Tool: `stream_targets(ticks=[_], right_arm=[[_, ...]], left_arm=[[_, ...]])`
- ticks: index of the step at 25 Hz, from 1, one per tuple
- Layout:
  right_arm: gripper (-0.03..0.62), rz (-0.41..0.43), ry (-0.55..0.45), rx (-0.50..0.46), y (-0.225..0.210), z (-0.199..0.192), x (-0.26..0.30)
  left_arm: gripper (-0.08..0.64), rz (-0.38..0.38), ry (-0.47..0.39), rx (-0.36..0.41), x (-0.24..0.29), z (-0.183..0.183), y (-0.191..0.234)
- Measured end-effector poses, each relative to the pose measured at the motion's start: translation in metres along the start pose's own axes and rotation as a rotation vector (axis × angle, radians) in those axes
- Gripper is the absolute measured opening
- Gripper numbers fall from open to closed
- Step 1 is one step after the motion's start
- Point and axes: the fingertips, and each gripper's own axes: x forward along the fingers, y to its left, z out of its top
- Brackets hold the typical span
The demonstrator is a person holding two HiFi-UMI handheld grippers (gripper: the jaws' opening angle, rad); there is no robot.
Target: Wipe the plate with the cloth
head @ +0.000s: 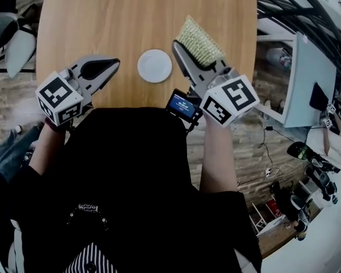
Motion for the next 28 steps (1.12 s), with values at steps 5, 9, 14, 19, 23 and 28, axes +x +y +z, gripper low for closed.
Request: stream_targets(ticks=[5,9,14,19,23,28], right_arm=[[0.048,0.010,0.061,0.003,-0.019,-0.028,0.005],[0.048,0.032,0.118,-0.005,-0.034,-0.052,0.021],[0.048,0.058,0.214,-0.035,-0.056,-0.093,0.035],[0.048,0.080,0.314,-0.064,-0.073,-0.132,0.045],[0.048,0.090,0.379,-0.066,-0.084,-0.164,0.055],[0.048,0.098,0.493,-0.109,-0.085,-0.221,0.062]], left_arm=[[-0.006,0.029,0.045,-0.040,0.019,-0.028,0.003],[-0.006,0.032,0.088,-0.036,0.033,-0.045,0.009],[-0.006,0.049,0.163,-0.032,0.059,-0.076,0.016],[-0.006,0.056,0.215,-0.053,0.076,-0.101,0.017],[-0.006,0.060,0.254,-0.075,0.087,-0.120,0.025],[-0.006,0.060,0.261,-0.102,0.111,-0.142,0.036]])
